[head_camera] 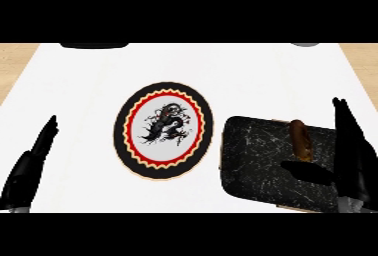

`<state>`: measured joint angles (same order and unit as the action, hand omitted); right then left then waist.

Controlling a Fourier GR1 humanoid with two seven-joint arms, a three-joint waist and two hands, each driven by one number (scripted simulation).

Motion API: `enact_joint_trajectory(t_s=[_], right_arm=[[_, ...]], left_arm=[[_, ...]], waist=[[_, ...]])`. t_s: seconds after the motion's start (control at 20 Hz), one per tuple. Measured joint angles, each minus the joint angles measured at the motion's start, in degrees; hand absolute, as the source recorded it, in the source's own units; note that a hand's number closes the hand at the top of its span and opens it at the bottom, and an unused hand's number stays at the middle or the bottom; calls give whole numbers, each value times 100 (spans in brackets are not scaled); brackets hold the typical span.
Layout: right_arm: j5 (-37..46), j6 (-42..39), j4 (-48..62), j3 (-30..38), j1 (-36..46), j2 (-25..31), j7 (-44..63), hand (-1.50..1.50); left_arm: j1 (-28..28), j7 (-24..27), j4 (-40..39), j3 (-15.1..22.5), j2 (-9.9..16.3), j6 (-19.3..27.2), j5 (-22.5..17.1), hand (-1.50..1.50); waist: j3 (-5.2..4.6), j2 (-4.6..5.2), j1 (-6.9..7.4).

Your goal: Pick the sweet potato from the tray and place it in the plate

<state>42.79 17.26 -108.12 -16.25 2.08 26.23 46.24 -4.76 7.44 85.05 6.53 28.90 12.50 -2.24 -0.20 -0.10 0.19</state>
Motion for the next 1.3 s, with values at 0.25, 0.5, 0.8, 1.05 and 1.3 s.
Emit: enact_joint_trajectory(t_s=[0.25, 0.5, 0.8, 1.05, 1.3], right_arm=[[-273, -1053, 295, 130, 637, -22, 723, -150], [-452, -1809, 778, 166, 1013, -32, 1002, -150], [-682, -2443, 1318, 357, 1100, 52, 821, -150], [-682, -2776, 1621, 596, 1104, -57, 550, -150], [-686, -3005, 2058, 800, 1133, -173, 140, -150]], left_arm=[[83, 3, -96, -53, -74, -76, 56, 0], [53, 105, -165, -100, -174, -104, 138, 0], [124, 106, -233, -228, -259, -194, 254, 0], [-1, 121, -178, -356, -414, -302, 401, 0], [-55, -4, -6, -473, -502, -432, 530, 0]], waist=[[10, 12, 21], [15, 15, 29], [19, 14, 8], [20, 11, 1], [21, 11, 2]])
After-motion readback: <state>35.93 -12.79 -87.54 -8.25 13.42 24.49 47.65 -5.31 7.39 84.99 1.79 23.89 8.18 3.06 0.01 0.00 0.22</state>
